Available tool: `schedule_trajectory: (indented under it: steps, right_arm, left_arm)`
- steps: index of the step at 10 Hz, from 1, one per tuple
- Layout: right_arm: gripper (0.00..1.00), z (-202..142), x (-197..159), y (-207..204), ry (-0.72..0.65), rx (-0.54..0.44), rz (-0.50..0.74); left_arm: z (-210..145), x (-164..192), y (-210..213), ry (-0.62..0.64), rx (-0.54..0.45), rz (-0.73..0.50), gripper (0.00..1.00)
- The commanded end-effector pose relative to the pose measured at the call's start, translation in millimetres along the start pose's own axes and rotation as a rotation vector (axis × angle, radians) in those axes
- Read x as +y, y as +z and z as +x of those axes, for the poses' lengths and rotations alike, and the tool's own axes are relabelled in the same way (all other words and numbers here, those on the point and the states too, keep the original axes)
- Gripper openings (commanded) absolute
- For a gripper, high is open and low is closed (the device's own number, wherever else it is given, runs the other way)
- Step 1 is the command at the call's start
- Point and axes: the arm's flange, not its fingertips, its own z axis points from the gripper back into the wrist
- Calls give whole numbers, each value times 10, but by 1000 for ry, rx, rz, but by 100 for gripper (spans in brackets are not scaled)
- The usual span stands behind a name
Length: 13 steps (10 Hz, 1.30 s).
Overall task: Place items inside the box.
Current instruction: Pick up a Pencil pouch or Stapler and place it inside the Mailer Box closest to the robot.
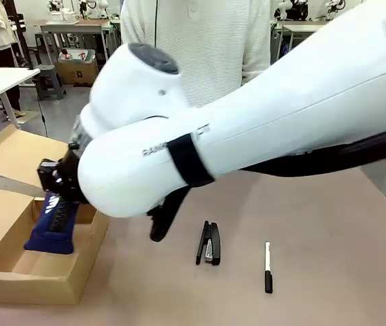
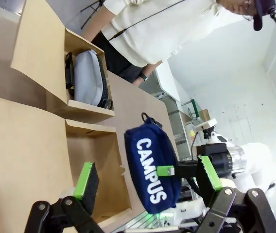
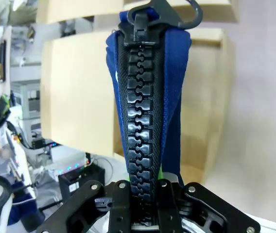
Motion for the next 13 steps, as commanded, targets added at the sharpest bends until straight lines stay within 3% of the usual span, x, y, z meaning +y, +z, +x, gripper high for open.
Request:
schedule_trajectory:
  steps: [1,2,3,7,10,13]
  right_arm:
    - [7,30,575,-331,-32,-23,15]
    - [7,67,561,-342,-18,-25,-86]
    - [7,2,174,-141,2,-6,12]
    - [7,16,422,-584,-54,30,-69]
    - [7,-33,390,-730,-137,-18,-81]
    - [7,-56,409,-975,-136,-30,-123]
  left_arm:
    - [-5,-6,-11,-23,-16,-24,100]
    - [-5,-6,-11,-23,-16,-24,100]
    - [-5,-6,-11,-23,-16,-24,100]
    - [-5,-6,-11,-23,-16,-24,100]
    - [-5,-6,-11,-23,-16,-24,100]
    - [-5,-6,-11,-23,-16,-24,100]
